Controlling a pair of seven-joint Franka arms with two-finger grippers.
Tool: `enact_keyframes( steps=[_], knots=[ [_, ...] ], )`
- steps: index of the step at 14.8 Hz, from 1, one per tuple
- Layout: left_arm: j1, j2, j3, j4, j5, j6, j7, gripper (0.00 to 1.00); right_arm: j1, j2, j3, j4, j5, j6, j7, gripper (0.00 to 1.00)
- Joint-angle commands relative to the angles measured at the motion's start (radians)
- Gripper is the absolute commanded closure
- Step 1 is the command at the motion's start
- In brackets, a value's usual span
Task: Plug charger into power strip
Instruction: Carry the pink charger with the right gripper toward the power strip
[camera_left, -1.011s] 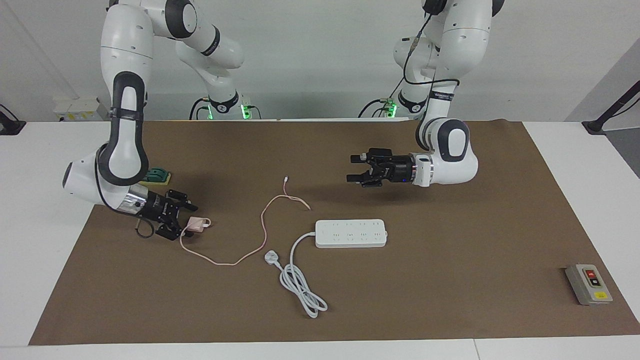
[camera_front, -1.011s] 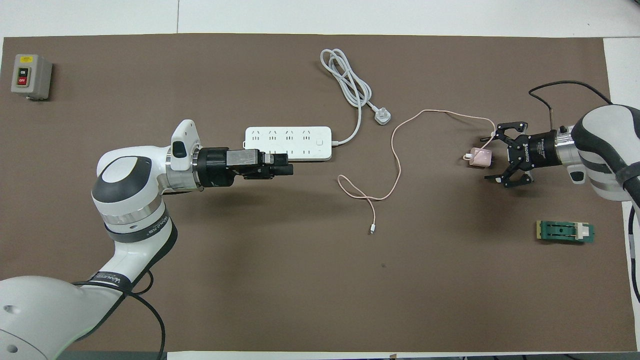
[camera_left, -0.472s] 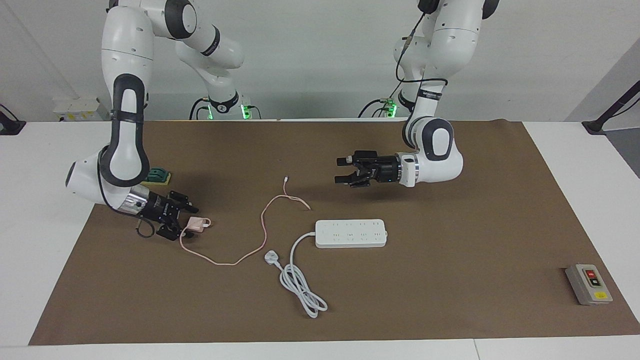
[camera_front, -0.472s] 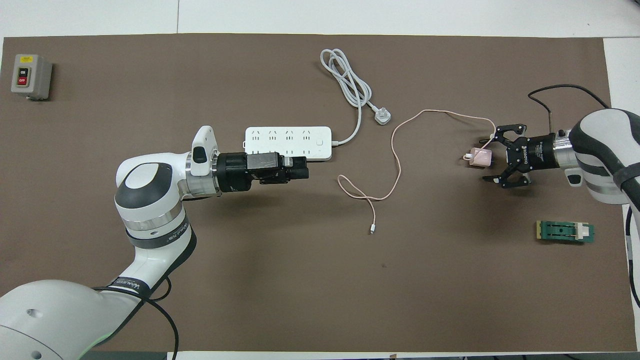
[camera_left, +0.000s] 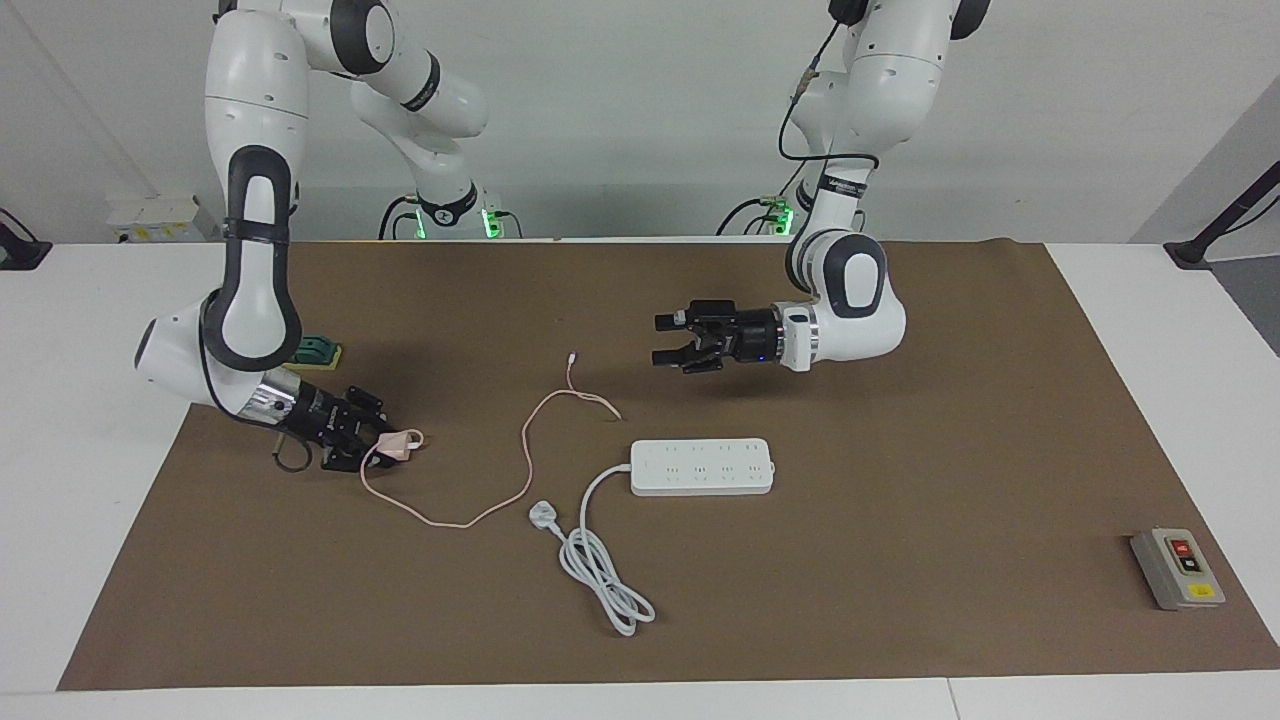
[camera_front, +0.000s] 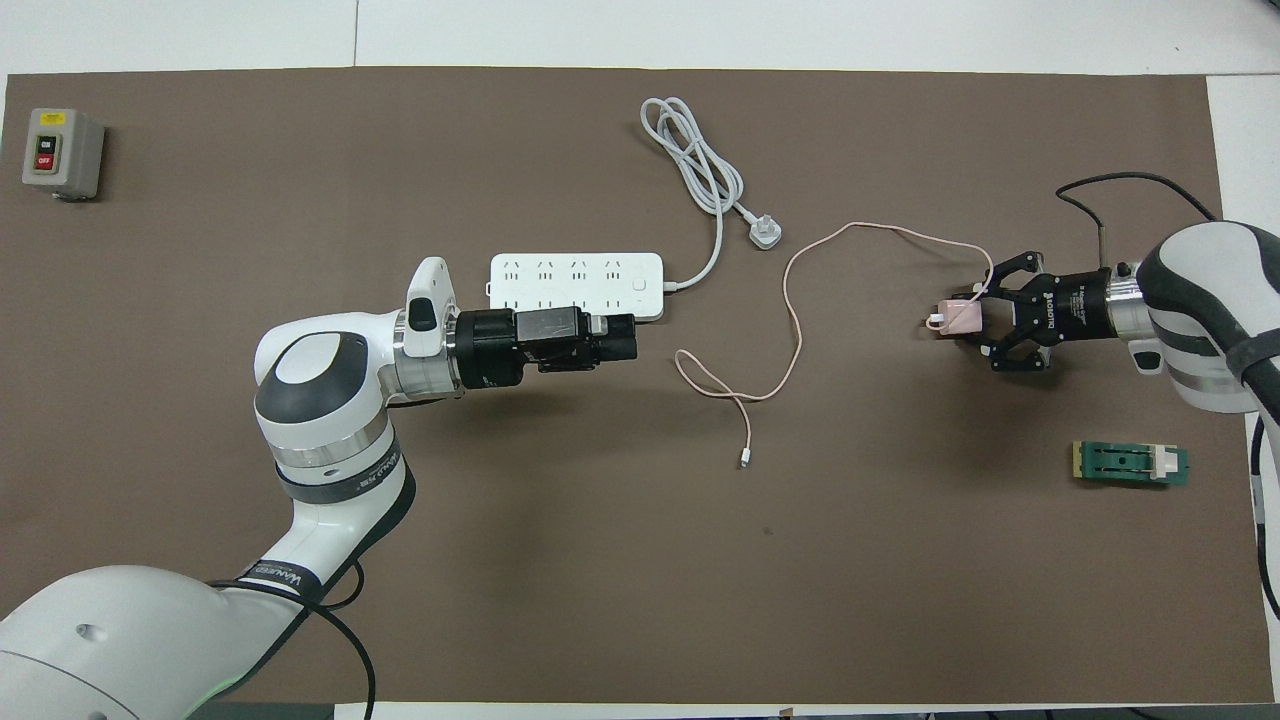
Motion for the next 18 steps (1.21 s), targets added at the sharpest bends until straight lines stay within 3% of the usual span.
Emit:
enact_keyframes(
  steps=[1,8,18],
  knots=[
    [-0.009,-0.009,0.009,-0.014,-0.021,0.015,-0.004,0.0,0.014,0.003,0.006,-0.01,0.009,0.022,-0.032,1.0],
    [0.023,-0.002,0.012,-0.008,-0.009,0.011,0.006,0.0,0.065,-0.023,0.003,0.088,-0.017,-0.102,0.129,1.0],
    [0.037,-0.002,0.012,-0.008,-0.006,0.011,0.042,0.0,0.241,-0.143,0.006,0.101,-0.025,-0.133,0.34,1.0]
  ],
)
